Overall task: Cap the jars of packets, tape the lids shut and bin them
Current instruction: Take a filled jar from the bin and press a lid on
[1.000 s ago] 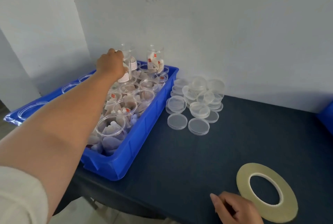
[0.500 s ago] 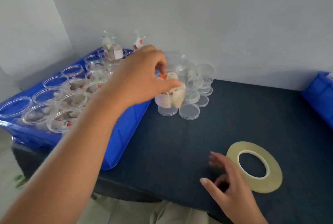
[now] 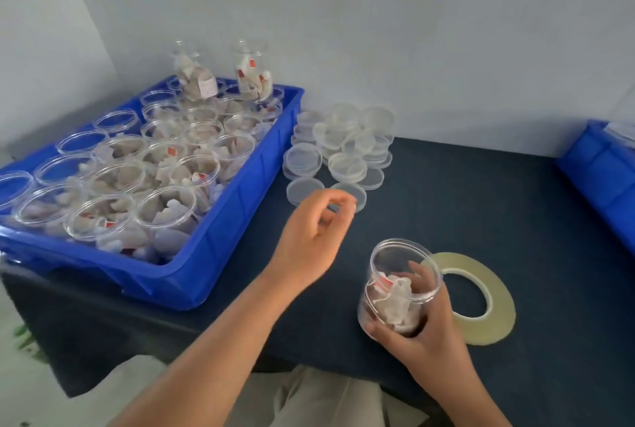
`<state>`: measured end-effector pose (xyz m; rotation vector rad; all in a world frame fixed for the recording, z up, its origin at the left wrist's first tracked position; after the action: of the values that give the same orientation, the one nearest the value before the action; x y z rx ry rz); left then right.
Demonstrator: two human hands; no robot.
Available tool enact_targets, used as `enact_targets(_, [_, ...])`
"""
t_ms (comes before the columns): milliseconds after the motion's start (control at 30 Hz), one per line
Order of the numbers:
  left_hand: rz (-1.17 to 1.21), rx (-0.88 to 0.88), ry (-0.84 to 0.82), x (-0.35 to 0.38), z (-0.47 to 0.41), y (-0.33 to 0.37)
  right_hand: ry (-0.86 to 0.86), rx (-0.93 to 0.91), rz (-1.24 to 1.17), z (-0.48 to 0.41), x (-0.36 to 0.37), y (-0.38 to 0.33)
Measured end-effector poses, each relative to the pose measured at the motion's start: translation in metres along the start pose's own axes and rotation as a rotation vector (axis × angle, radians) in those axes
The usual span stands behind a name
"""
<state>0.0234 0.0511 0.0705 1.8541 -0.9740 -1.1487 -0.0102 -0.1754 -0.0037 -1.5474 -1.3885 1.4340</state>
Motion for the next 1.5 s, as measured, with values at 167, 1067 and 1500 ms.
enact_targets(167, [-0.798,-0.284,-0.116,-0.017,-0.090,-0.087,-0.072,-0.023,0.062,0.001,0.006,-0.001])
enact_targets(1067, [-0.645,0.162,-0.440,0.015,0.036,0.069,-0.055,-0.061,0.111,-0.002,0.007,-0.005])
enact_targets(1500, [-1.045,0.228,-0.310,0.070,0.062,0.080,-0.029,-0.260,0.380,-0.002,0.013,-0.010])
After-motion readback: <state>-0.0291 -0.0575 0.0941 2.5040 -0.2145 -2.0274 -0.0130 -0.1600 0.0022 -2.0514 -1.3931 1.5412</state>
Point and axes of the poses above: each hand's wrist, its own z-axis away from the middle knuckle, its own x-axis out of the palm, y = z × x, the point moved 2 cm from there along -z, towards the middle knuckle, and after that the axes turned 2 degrees about y, right-handed, at the moved point
